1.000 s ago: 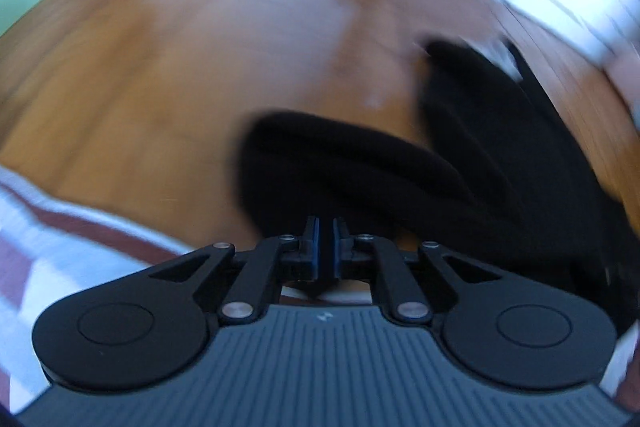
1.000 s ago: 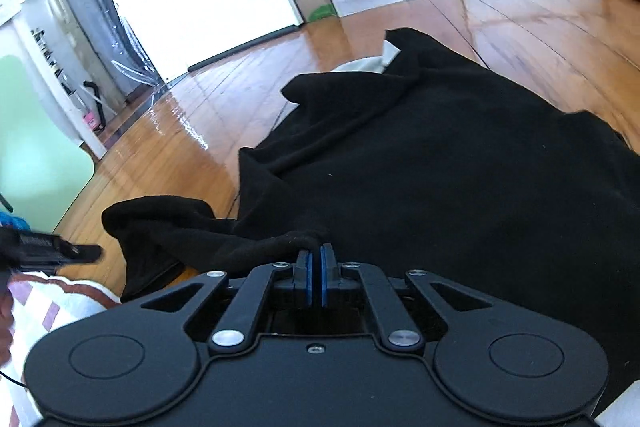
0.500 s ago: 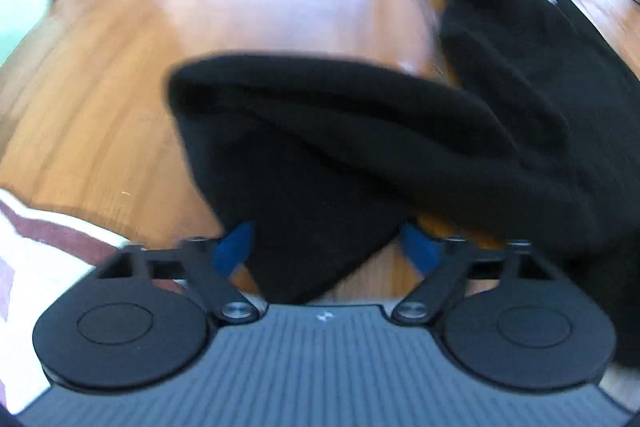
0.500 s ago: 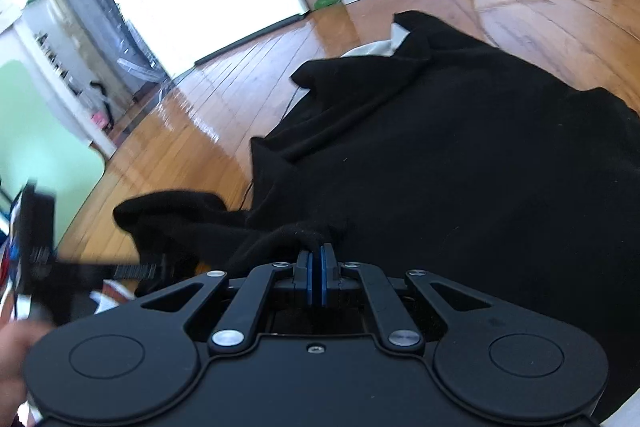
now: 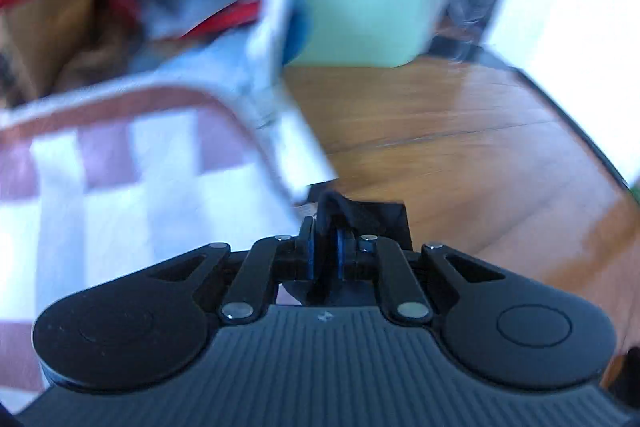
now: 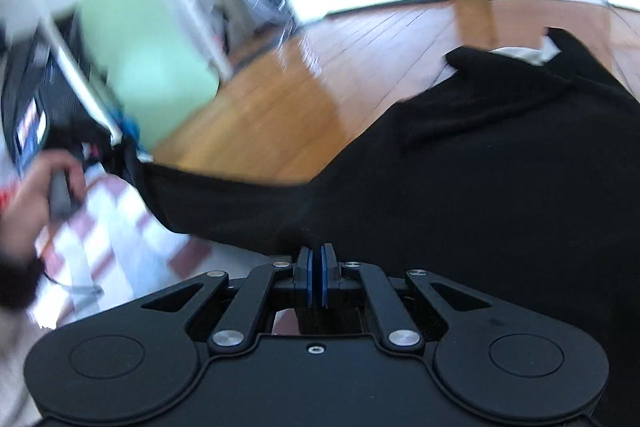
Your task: Fold clothes
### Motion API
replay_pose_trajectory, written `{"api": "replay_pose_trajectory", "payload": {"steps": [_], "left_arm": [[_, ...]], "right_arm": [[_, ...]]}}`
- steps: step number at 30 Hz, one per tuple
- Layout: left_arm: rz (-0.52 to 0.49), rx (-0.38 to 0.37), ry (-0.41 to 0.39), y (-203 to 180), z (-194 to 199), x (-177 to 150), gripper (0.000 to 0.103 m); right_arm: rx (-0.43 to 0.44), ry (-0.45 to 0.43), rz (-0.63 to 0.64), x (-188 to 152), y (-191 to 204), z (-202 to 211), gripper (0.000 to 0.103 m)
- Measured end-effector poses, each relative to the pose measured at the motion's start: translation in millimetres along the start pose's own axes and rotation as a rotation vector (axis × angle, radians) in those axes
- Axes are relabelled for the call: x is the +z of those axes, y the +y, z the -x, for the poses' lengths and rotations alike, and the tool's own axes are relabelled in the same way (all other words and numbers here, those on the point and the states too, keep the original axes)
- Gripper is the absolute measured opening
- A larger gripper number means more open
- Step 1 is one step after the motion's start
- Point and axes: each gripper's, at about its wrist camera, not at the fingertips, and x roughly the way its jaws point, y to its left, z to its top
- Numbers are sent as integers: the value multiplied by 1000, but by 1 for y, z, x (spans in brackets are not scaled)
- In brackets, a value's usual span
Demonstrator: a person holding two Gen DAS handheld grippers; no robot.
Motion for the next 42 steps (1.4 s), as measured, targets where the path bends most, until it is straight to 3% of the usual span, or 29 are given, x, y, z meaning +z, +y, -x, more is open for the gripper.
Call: {"api": "replay_pose_trajectory", "payload": {"steps": [2,4,6,7,8,10,13,17,19,24,27,28,29,30,31,32,33,34,36,38,41,42], "left_arm": [[63,6,43,13,-13,1,8],[66,-17,56,5,-18,-5,9],[96,-70,46,-7,-18,-13,18],[117,-101,38,-14,-17,-16,33],[120,-127,39,-27,-16,-23,49],[77,-178,106,-41,-11,-27,58],[36,-254,298,-56,-13,-52,58],[64,-381,570,-75,-25,-97,58],[47,-403,652,-79,-23,-119,59],[-38,-398,731,-89,-14,-149,68],[-5,-374,724,-88,-22,-152,70],[30,-394,717,-85,-31,-150,74],[32,-410,702,-88,-36,-147,78],[35,-426,687,-91,-41,-144,78],[34,-440,670,-95,-46,-141,77],[-2,-440,636,-102,-50,-138,67],[-40,-438,601,-110,-54,-135,47],[-93,-416,570,-118,-57,-134,2],[-109,-426,528,-125,-58,-130,0],[-115,-440,434,-127,-45,-116,0],[-196,-391,190,-125,-9,-88,0],[-206,-384,158,-122,-4,-81,0]], "right_arm": [[-58,39,28,-4,9,-9,11],[-58,80,-22,-5,10,-10,16],[-18,123,-89,-7,9,-7,48],[28,149,-119,-10,7,-4,62],[55,177,-134,-13,6,-1,62],[44,222,-150,-22,8,9,62],[-13,302,-195,-38,9,23,63],[-72,357,-320,-61,7,29,63],[-98,336,-388,-66,2,26,63],[-158,188,-447,-62,-15,26,63],[-269,139,-266,-59,-4,25,63],[-278,129,-204,-59,0,23,53],[-272,118,-153,-58,4,22,21],[-247,108,-123,-57,6,22,12],[-229,96,-99,-56,9,23,13],[-221,77,-74,-54,12,25,13],[-222,47,-56,-51,15,30,13],[-210,18,-53,-50,15,36,13],[-180,-40,-59,-47,14,50,13],[-135,-99,-133,-44,3,64,13],[-23,-169,-299,-43,-22,81,12],[1,-157,-334,-45,-28,80,11]]}}
